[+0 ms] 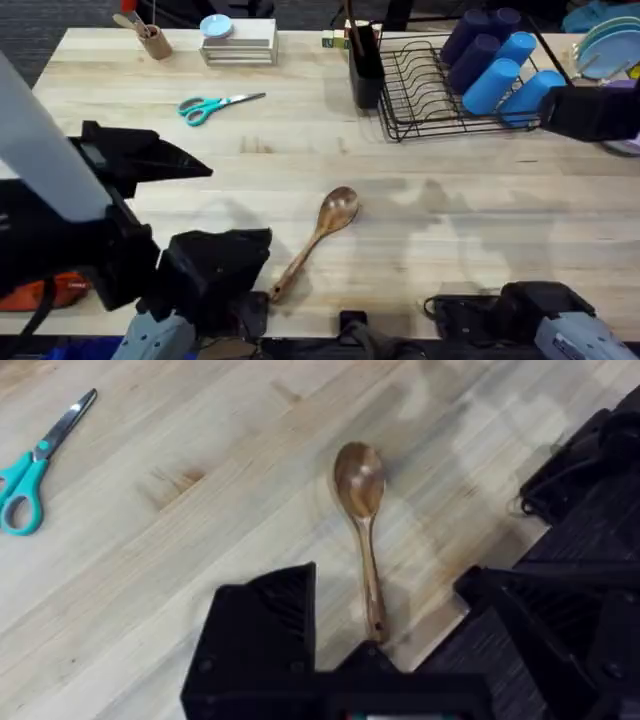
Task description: Pick up the spoon on the table one by one and put them onto the rack
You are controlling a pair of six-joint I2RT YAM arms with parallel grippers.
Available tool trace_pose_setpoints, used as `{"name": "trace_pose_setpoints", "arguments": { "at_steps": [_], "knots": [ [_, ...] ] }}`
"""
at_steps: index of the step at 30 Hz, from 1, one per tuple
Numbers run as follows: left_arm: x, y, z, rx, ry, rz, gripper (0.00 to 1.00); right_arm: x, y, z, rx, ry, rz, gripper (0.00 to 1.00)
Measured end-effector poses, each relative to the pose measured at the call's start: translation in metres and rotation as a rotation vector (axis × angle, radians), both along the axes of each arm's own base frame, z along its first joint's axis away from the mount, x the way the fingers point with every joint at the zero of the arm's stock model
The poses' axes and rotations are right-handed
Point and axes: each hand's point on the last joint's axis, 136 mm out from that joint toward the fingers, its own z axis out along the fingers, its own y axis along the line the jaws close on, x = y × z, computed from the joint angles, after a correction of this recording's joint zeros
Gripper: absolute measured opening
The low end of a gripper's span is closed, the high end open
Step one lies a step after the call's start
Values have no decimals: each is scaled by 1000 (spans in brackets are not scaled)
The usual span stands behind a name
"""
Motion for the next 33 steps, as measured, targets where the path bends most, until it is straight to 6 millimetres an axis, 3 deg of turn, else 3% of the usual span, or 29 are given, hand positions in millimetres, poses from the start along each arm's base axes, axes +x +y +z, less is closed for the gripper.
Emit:
{"name": "trace_pose_setpoints", "arguments": {
  "at_steps": [10,14,18,24,33],
  "knots": [
    [4,2,-2,13,16,4,995,0,0,0,-1,0,0,995],
    [27,5,-17,41,125,-2,994,0,0,0,-3,0,2,995],
    [33,3,-23,66,157,-36,995,0,0,0,-3,0,2,995],
    [33,-16,-34,133,186,-191,997,0,0,0,-3,0,2,995],
    [33,-40,-50,195,263,-278,997,0,0,0,-3,0,2,995]
  ]
}}
